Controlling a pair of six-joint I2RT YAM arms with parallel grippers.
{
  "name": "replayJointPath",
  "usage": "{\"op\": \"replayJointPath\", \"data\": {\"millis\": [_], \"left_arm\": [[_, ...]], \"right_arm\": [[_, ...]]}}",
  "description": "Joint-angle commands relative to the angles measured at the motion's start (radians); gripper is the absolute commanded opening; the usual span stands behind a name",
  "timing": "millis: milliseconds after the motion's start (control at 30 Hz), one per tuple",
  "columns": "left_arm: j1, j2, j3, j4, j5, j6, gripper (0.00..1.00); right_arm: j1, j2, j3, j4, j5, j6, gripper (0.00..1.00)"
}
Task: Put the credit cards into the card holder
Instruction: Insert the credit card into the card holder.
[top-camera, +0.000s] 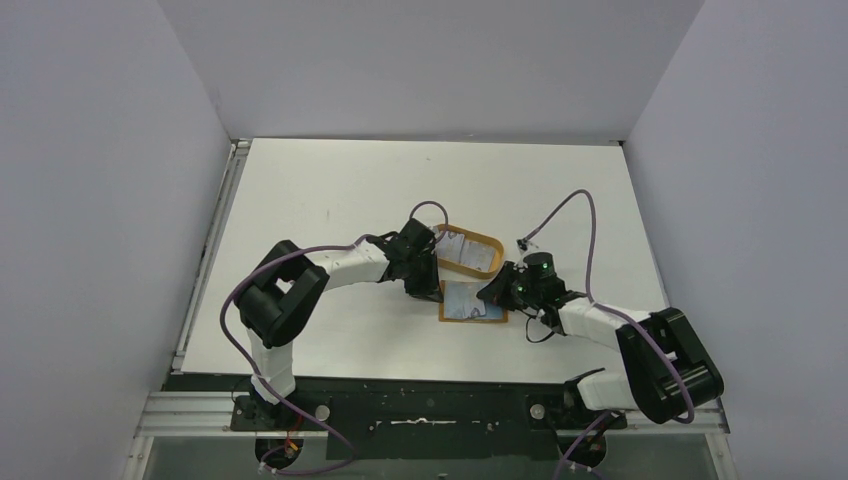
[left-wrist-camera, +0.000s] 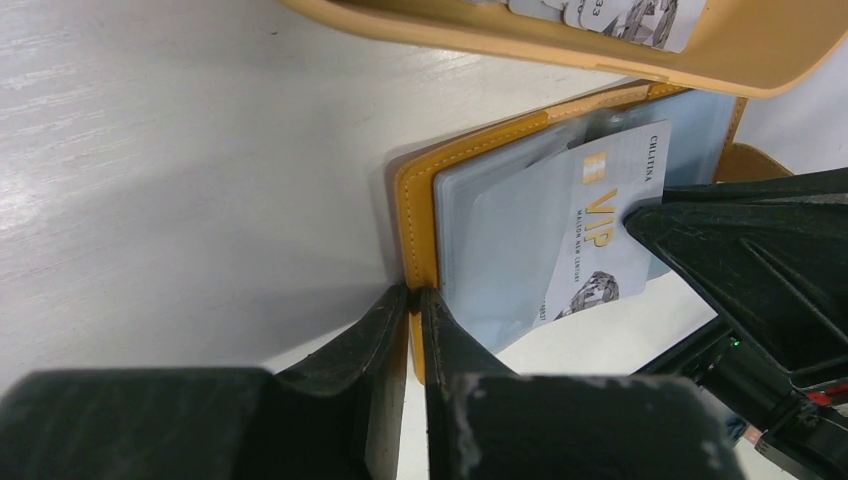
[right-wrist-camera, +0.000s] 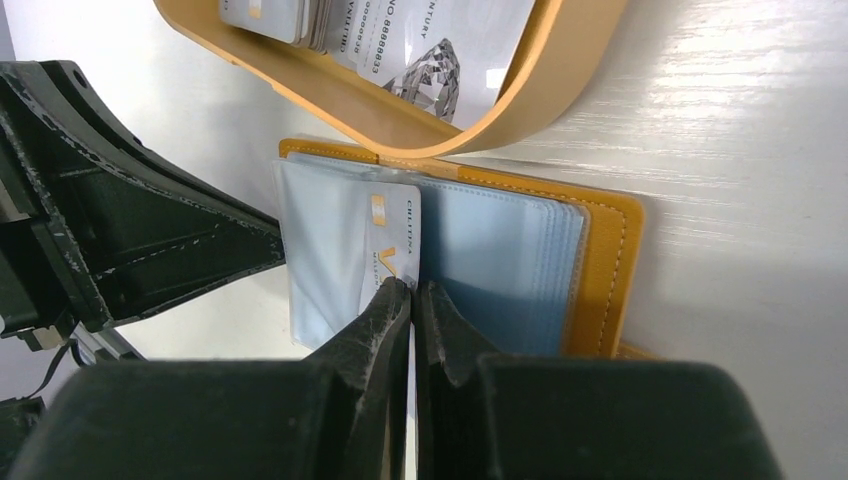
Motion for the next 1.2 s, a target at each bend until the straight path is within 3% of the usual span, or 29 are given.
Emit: {"op": "replayJointPath", "data": {"millis": [0,433,1167], "left_arm": [[-0.003,0.038,0.013,-0.039,-0.018,0.023,0.07],[0.000,0.036,0.007,-0.043,-0.020,0.023,0.03],[-0.002,0.043,0.006,-0.035,-0.009,0.015,0.01]], "right_arm": [[0.027,0.006,-0.033,0.022,0.075,0.026,0.00],[0.021,-0.128,-0.018,-0.178,0.217,-0.023,0.00],[0.044,-0.062,-0.045,-0.008,0.127,0.021,0.00]]}}
